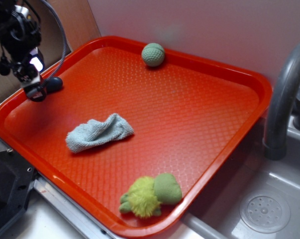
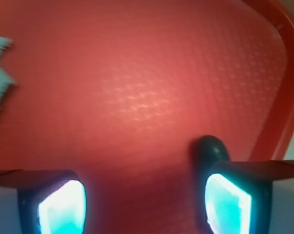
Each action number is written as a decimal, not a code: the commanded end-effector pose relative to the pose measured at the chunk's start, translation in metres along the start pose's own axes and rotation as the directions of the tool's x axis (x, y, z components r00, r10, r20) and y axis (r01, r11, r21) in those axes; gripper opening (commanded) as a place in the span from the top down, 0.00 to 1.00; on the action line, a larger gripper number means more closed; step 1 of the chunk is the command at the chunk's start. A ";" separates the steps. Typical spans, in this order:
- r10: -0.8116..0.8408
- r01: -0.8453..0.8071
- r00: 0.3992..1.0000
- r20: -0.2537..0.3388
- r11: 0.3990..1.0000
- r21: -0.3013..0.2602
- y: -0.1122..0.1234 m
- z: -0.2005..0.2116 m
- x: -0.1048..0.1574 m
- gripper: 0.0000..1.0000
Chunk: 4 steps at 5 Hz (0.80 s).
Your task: Grab the plastic pickle.
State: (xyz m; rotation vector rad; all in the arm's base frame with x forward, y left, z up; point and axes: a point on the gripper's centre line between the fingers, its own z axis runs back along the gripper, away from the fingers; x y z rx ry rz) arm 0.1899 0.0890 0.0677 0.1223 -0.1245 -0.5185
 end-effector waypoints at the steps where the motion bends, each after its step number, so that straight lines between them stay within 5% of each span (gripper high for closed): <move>1: -0.020 0.022 0.999 -0.029 0.998 0.064 0.023 -0.008 -0.007 0.00; 3: -0.002 0.002 1.000 0.003 0.993 0.117 0.035 0.004 -0.010 0.00; 4: 0.014 -0.010 0.999 -0.032 0.994 0.112 0.042 -0.009 -0.016 0.00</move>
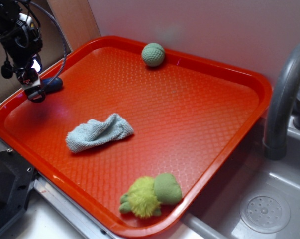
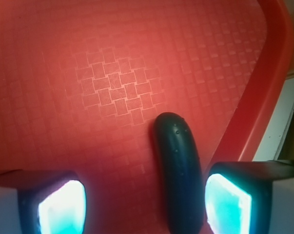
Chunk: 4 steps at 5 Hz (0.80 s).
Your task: Grab the plastic pickle.
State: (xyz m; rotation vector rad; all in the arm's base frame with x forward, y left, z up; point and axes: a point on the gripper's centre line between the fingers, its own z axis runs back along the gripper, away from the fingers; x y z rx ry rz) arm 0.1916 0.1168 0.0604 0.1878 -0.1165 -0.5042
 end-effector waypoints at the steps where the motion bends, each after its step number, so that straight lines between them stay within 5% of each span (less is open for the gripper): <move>1: -0.018 0.019 0.999 -0.036 0.999 0.046 0.021 -0.013 -0.002 0.00; 3: -0.073 0.073 0.994 -0.080 0.997 -0.001 0.006 -0.039 0.009 0.00; 4: -0.103 0.109 0.985 -0.141 0.994 0.034 -0.001 -0.046 0.015 1.00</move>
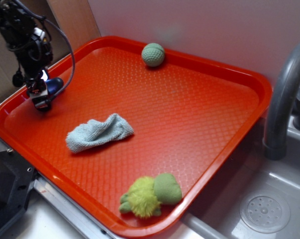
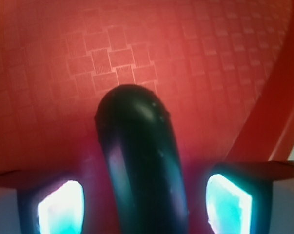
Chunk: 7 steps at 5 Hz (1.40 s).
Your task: Grab the plastic pickle.
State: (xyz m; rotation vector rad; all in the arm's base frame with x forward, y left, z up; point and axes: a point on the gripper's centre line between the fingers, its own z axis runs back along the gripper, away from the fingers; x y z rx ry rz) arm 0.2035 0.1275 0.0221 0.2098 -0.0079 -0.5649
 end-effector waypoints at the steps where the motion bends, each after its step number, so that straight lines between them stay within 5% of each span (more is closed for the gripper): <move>1: -0.050 0.052 0.998 -0.038 0.997 0.050 -0.010 -0.002 0.018 1.00; 4: -0.076 0.076 0.997 -0.004 0.996 0.052 -0.015 0.008 0.025 1.00; 5: -0.057 0.057 0.998 0.029 0.998 0.015 -0.022 0.035 0.032 1.00; 6: 0.024 -0.024 1.000 0.006 0.999 -0.037 -0.046 0.087 0.067 1.00; 7: 0.249 -0.249 0.968 -0.025 0.969 0.006 -0.055 0.139 0.105 1.00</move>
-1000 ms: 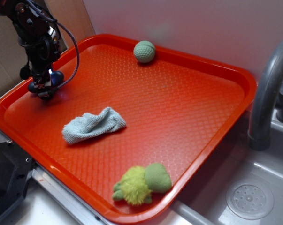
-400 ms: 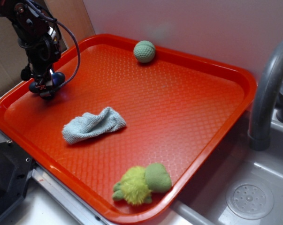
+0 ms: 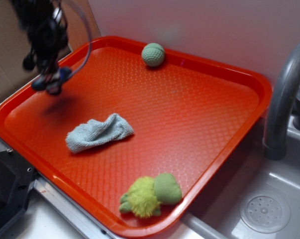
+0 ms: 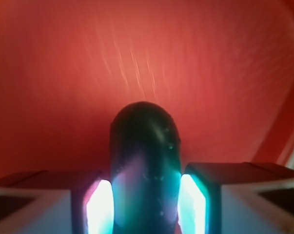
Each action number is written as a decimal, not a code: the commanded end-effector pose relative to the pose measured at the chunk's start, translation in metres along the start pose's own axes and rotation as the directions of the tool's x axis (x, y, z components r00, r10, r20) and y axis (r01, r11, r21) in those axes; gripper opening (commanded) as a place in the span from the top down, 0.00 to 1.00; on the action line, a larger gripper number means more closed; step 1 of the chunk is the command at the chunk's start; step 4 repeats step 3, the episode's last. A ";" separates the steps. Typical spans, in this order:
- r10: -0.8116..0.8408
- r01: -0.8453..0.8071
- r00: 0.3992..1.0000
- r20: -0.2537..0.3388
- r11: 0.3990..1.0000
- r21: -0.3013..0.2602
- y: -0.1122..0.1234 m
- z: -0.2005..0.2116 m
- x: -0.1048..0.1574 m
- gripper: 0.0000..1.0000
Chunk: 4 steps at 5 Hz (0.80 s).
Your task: Grab the plastic pickle.
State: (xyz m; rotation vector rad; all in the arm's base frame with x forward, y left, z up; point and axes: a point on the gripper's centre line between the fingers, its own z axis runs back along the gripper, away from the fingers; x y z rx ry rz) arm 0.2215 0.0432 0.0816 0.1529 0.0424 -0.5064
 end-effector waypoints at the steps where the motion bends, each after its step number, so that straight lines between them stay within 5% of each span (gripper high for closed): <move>1: 0.305 -0.306 0.947 0.103 0.952 -0.006 -0.006 0.119 0.044 1.00; 2: 0.344 -0.336 0.925 0.160 0.939 -0.076 -0.001 0.145 0.026 1.00; 3: 0.362 -0.344 0.923 0.129 0.928 -0.142 0.006 0.141 0.014 1.00; 4: 0.362 -0.344 0.923 0.129 0.928 -0.142 0.006 0.141 0.014 1.00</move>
